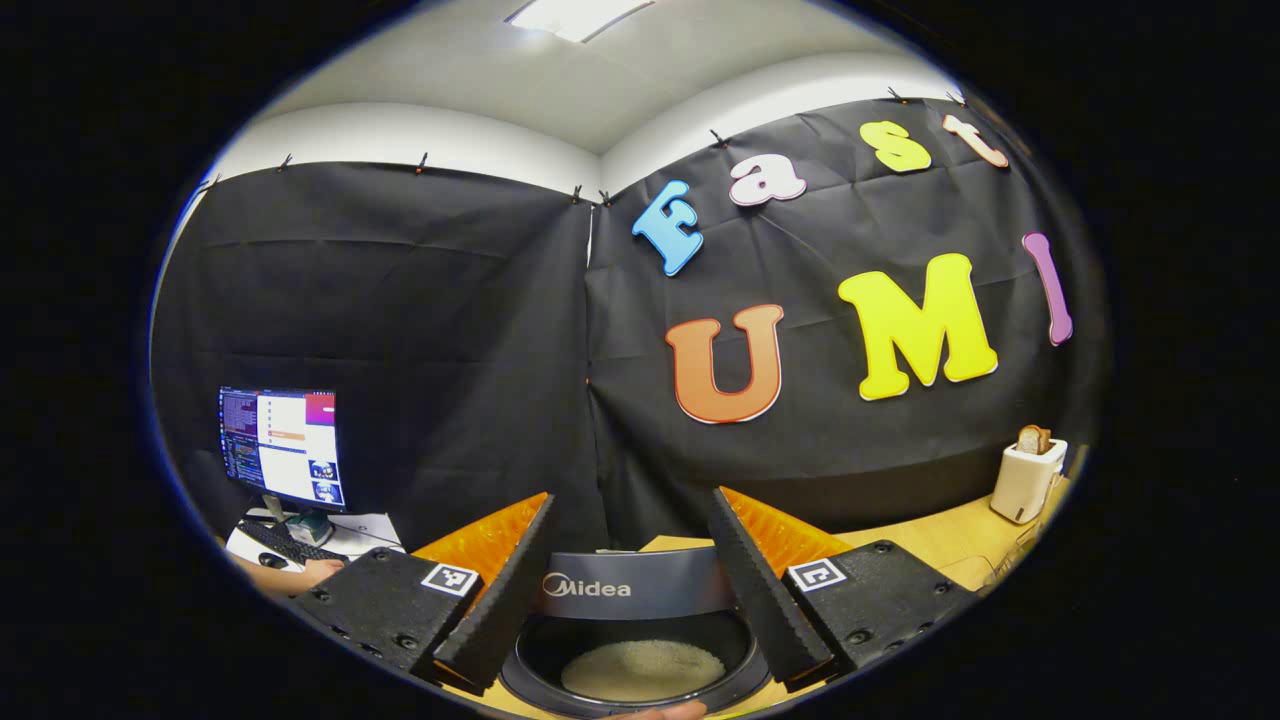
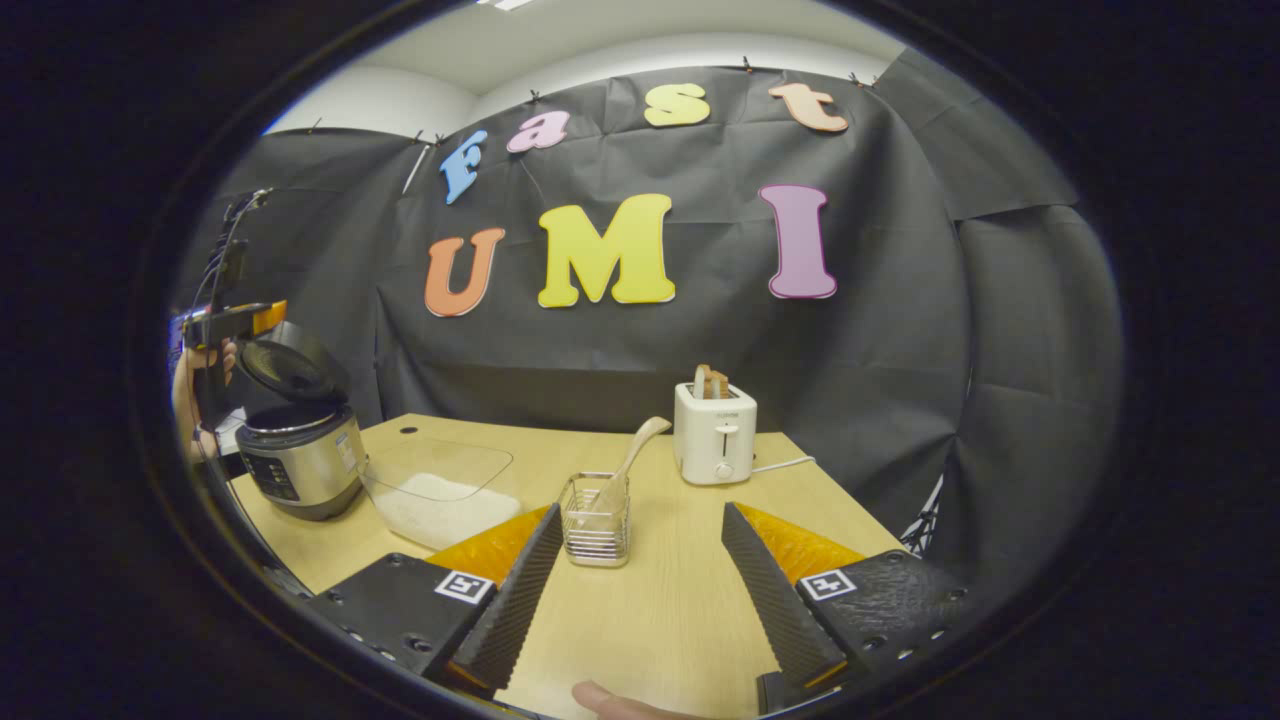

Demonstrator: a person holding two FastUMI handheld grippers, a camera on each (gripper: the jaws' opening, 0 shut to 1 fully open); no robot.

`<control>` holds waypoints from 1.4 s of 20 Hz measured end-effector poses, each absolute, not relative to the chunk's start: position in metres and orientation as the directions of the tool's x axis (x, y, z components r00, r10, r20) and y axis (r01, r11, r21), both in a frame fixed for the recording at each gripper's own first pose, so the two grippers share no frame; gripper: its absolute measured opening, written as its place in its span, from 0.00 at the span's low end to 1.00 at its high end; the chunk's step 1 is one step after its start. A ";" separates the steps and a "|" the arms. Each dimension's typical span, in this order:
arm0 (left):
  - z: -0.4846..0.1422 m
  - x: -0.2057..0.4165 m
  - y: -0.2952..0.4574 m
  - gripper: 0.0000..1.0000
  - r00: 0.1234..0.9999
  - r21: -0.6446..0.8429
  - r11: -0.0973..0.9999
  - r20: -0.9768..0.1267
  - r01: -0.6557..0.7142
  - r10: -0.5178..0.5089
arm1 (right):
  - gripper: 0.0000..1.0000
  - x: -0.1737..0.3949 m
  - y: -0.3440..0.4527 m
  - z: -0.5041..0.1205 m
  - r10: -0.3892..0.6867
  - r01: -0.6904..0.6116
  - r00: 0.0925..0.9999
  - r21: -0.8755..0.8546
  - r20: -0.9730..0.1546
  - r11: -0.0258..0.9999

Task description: Close the left gripper, press the button to open the rice cooker; take a wooden spoon from the chopstick holder with the right hand, scoop a spoonful of rice and pour it into the rice cooker, then put the wooden spoon back into the chopstick holder.

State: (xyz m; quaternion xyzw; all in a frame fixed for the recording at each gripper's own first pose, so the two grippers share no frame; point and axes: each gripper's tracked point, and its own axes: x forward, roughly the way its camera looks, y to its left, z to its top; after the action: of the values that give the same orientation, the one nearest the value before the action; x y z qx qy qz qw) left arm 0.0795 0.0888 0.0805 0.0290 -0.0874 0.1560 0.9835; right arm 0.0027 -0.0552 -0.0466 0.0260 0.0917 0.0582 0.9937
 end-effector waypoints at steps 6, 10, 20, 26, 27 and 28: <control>0.033 0.059 0.079 0.96 0.954 0.025 0.960 0.125 -0.277 0.272 | 0.95 0.002 -0.049 -0.051 0.131 -0.123 0.972 0.050 -0.196 0.991; 0.003 0.050 0.074 0.96 0.964 0.012 0.966 0.073 -0.259 0.257 | 0.92 0.002 -0.043 -0.055 0.136 -0.129 0.969 0.045 -0.205 0.991; -0.034 0.044 0.068 0.96 0.966 -0.009 0.967 0.052 -0.253 0.254 | 0.92 0.002 -0.035 -0.062 0.143 -0.141 0.966 0.023 -0.216 0.990; -0.042 0.040 0.066 0.95 0.961 -0.001 0.963 0.058 -0.269 0.269 | 0.95 -0.002 -0.029 -0.061 0.152 -0.153 0.965 0.012 -0.215 0.988; -0.042 0.040 0.065 0.95 0.962 -0.010 0.963 0.049 -0.268 0.269 | 0.92 -0.002 -0.029 -0.062 0.153 -0.153 0.965 0.012 -0.215 0.988; -0.043 0.040 0.066 0.93 0.962 -0.014 0.964 0.045 -0.267 0.268 | 0.95 -0.003 -0.028 -0.063 0.153 -0.154 0.964 0.012 -0.217 0.988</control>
State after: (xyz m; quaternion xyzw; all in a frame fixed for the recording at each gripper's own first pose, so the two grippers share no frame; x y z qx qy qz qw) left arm 0.0396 0.0655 -0.0432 -0.0040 -0.0233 0.1350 0.9906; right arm -0.0028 -0.0281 -0.0627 -0.0023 0.1094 0.0776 0.9910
